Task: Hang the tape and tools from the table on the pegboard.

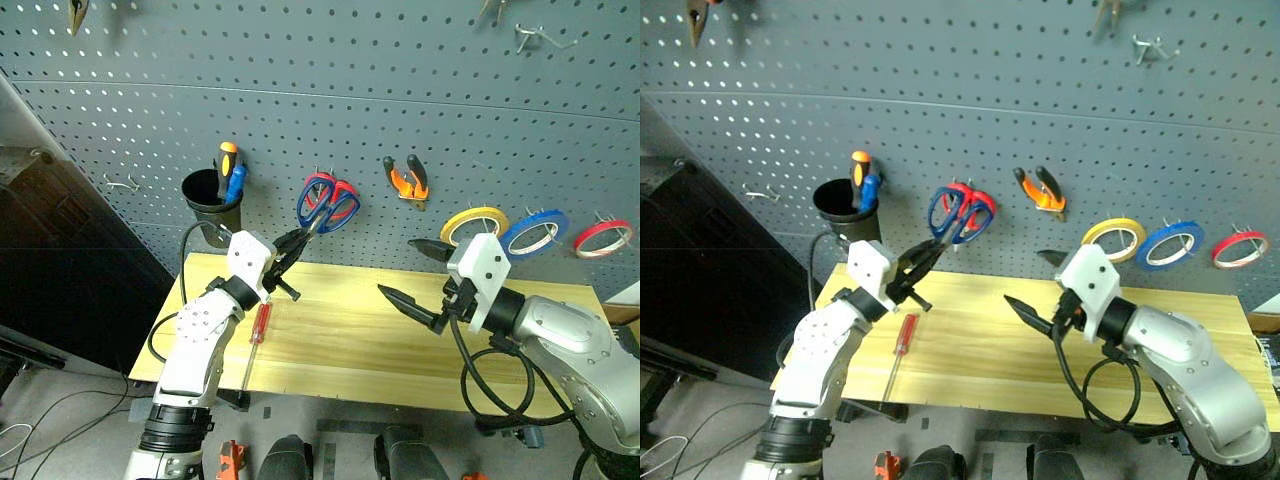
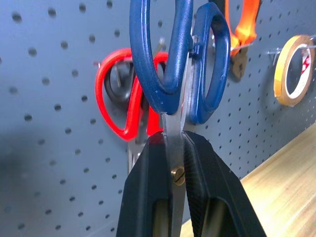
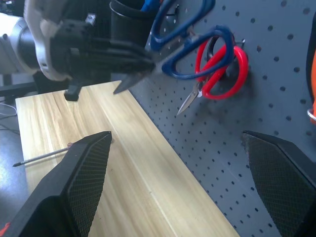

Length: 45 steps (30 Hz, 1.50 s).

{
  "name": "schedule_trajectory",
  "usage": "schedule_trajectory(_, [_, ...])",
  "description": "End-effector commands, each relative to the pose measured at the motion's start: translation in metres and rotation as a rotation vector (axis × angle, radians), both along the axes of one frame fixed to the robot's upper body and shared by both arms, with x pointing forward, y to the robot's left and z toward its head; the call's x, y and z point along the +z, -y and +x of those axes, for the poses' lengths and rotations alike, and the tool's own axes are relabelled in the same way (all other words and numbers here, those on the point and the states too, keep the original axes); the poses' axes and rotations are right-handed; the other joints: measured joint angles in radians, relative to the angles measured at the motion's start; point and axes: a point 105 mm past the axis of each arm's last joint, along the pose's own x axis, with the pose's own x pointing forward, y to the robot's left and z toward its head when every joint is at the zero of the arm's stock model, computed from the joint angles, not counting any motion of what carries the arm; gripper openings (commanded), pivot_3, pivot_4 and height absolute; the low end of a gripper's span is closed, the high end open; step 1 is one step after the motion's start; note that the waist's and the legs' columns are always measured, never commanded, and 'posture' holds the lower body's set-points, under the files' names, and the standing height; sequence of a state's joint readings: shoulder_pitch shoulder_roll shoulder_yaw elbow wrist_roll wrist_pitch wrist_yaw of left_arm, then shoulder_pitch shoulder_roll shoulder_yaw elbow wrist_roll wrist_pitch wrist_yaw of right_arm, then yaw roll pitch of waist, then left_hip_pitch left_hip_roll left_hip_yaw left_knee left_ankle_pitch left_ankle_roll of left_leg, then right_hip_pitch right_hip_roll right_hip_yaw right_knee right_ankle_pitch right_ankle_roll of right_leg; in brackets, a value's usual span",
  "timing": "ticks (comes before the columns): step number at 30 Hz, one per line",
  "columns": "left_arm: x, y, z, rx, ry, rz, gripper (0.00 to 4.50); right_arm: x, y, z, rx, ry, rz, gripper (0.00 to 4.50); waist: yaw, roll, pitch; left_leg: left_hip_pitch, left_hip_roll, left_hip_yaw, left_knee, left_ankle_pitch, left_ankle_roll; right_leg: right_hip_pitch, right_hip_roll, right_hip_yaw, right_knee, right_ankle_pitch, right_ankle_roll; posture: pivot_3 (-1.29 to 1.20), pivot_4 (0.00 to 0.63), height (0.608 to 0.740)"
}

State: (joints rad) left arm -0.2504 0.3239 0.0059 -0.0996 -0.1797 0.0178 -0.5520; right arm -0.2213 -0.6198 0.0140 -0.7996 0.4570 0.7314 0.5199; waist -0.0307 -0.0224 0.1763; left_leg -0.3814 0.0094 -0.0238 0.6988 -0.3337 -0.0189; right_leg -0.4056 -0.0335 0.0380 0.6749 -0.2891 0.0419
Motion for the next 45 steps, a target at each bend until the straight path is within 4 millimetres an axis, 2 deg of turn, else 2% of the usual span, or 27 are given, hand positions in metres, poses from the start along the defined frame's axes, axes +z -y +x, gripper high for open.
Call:
schedule_trajectory(1, [0.013, 0.003, 0.007, 0.017, 0.027, -0.043, 0.11, 0.021, -0.009, -0.007, 0.039, 0.078, 0.027, 4.5, 0.0, 0.0, 0.0, 0.0, 0.0, 0.0, 0.0, 0.0, 0.0, 0.0, 0.0, 0.0, 0.0, 0.0, 0.0, -0.05, 0.156, 0.74])
schedule_trajectory(11, [0.006, 0.016, 0.017, -0.006, -0.057, -0.093, 0.11, 0.034, -0.02, -0.008, 0.074, 0.098, 0.052, 4.5, -0.001, 0.0, 0.0, 0.0, 0.0, 0.0, 0.001, 0.0, 0.0, 0.0, 0.0, 0.0, 0.002, 0.0, 0.0, -0.07, 0.159, 0.74])
schedule_trajectory(13, [0.005, 0.017, 0.017, -0.014, -0.07, -0.095, 0.82, 0.035, -0.021, -0.008, 0.076, 0.097, 0.057, 4.5, -0.001, 0.0, 0.0, 0.0, 0.0, 0.0, 0.001, 0.001, 0.0, 0.0, 0.0, 0.0, 0.002, 0.0, 0.0, -0.07, 0.159, 0.74])
schedule_trajectory(17, [-0.002, 0.018, 0.015, -0.021, -0.097, -0.071, 1.84, 0.032, -0.023, -0.01, 0.074, 0.084, 0.06, 4.5, -0.002, 0.0, 0.0, 0.0, 0.0, 0.0, 0.001, 0.001, 0.0, 0.0, 0.0, 0.0, 0.002, 0.0, 0.0, -0.07, 0.161, 0.74])
schedule_trajectory(20, [-0.026, 0.007, 0.01, 0.006, -0.186, -0.003, 2.65, 0.023, -0.021, -0.012, 0.06, 0.038, 0.09, 4.5, -0.002, 0.0, 0.0, 0.0, 0.0, 0.0, 0.001, 0.001, 0.0, 0.0, 0.0, 0.0, 0.002, 0.0, 0.0, -0.07, 0.162, 0.74])
schedule_trajectory(23, [-0.053, -0.011, 0.002, 0.04, -0.308, 0.054, 3.62, 0.003, -0.018, -0.012, 0.027, -0.059, 0.073, 4.5, -0.007, 0.0, 0.0, 0.0, 0.0, 0.0, 0.0, 0.001, 0.0, -0.001, 0.0, 0.001, 0.003, 0.0, 0.0, -0.07, 0.162, 0.74])
schedule_trajectory(25, [-0.066, -0.025, -0.002, 0.084, -0.376, 0.076, 3.62, -0.014, -0.018, -0.015, 0.015, -0.145, 0.049, 4.5, -0.007, 0.0, 0.0, 0.0, 0.0, 0.0, 0.001, 0.001, 0.0, -0.001, 0.0, 0.001, 0.003, 0.0, 0.0, -0.07, 0.163, 0.74])
schedule_trajectory(28, [-0.106, -0.062, -0.014, 0.202, -0.602, 0.147, 3.62, -0.045, -0.018, -0.019, -0.033, -0.291, -0.018, 4.5, -0.007, 0.0, 0.0, 0.001, 0.0, 0.0, 0.0, 0.001, 0.001, -0.001, 0.0, 0.001, 0.004, 0.0, 0.0, -0.05, 0.165, 0.74])
schedule_trajectory(29, [-0.118, -0.074, -0.017, 0.256, -0.678, 0.168, 3.62, -0.051, -0.02, -0.021, -0.025, -0.331, -0.023, 4.5, -0.007, 0.0, 0.0, 0.001, 0.0, 0.0, 0.0, 0.001, 0.001, -0.001, 0.0, 0.001, 0.004, 0.0, 0.0, -0.05, 0.165, 0.74])
schedule_trajectory(31, [-0.129, -0.085, -0.017, 0.325, -0.759, 0.173, 3.62, -0.053, -0.026, -0.024, 0.0, -0.368, -0.014, 4.5, -0.006, 0.0, 0.0, 0.002, 0.0, 0.0, 0.001, 0.002, 0.002, -0.001, 0.0, 0.0, 0.005, 0.0, 0.0, -0.04, 0.164, 0.74])
schedule_trajectory(35, [-0.138, -0.089, -0.013, 0.423, -0.89, 0.078, 3.62, -0.05, -0.032, -0.028, 0.044, -0.391, -0.008, 4.5, 0.003, -0.001, -0.001, 0.001, -0.002, -0.001, 0.001, 0.003, 0.003, 0.0, 0.0, -0.001, 0.006, 0.0, 0.0, -0.04, 0.164, 0.74])
schedule_trajectory(42, [-0.158, -0.078, -0.012, 0.436, -1.052, 0.103, 3.62, -0.047, -0.034, -0.025, 0.065, -0.382, -0.047, 4.5, -0.001, -0.002, -0.001, 0.001, -0.002, -0.002, 0.001, 0.003, 0.003, 0.0, -0.001, -0.001, 0.005, 0.0, 0.0, -0.05, 0.166, 0.74])
schedule_trajectory(45, [-0.163, -0.082, -0.008, 0.483, -1.1, 0.068, 3.62, -0.045, -0.035, -0.025, 0.083, -0.38, -0.062, 4.5, -0.001, -0.002, -0.001, 0.001, -0.002, -0.002, 0.001, 0.003, 0.002, -0.001, -0.001, -0.001, 0.005, 0.0, 0.0, -0.05, 0.166, 0.74])
